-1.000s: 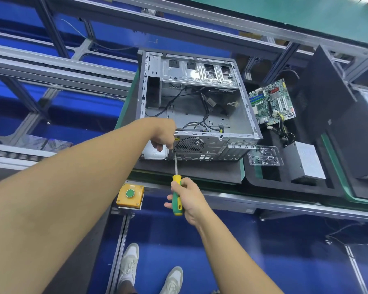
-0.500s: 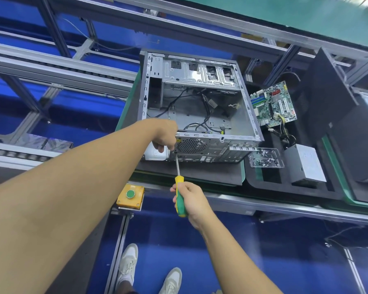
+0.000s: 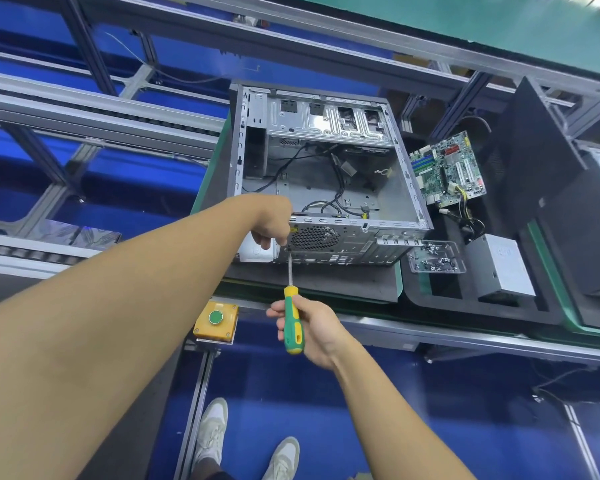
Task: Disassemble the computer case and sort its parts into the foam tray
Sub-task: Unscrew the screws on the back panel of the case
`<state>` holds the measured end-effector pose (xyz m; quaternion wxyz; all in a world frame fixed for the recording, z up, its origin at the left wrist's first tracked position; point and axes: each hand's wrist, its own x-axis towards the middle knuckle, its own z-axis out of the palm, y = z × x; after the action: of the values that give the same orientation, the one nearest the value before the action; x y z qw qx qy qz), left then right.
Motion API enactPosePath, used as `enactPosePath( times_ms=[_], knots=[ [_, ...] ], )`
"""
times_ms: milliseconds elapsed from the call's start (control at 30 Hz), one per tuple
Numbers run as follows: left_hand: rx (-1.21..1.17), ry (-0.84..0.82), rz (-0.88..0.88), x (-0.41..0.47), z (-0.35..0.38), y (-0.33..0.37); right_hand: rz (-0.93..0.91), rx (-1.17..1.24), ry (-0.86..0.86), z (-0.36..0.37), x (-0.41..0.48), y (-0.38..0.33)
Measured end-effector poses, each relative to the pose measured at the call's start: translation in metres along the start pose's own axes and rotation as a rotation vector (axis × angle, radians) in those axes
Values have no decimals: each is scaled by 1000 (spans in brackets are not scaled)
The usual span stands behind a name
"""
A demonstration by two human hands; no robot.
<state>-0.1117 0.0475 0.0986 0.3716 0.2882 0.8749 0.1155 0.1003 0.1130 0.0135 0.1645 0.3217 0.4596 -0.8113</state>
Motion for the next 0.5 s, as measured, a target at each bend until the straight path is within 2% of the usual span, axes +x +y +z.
enactPosePath(
  times_ms=[167,233,300,400,433,500],
  knots=[
    [-4,-11,1,1,0,-1,-273,-569,467,14,3,24],
    [-1,-7,4,1,0,-1,-300,-690,536,20,9,32],
    [-4,-7,6,1,0,-1,-237,-486,444,22,12,30],
    [-8,-6,6,2,0,-2,5,142,87,10,9,15],
    [-8,-6,6,2,0,-2,74,265,-29,5,7,11],
    [-5,-5,5,2,0,-2,117,345,-162,-3,6,9]
  ],
)
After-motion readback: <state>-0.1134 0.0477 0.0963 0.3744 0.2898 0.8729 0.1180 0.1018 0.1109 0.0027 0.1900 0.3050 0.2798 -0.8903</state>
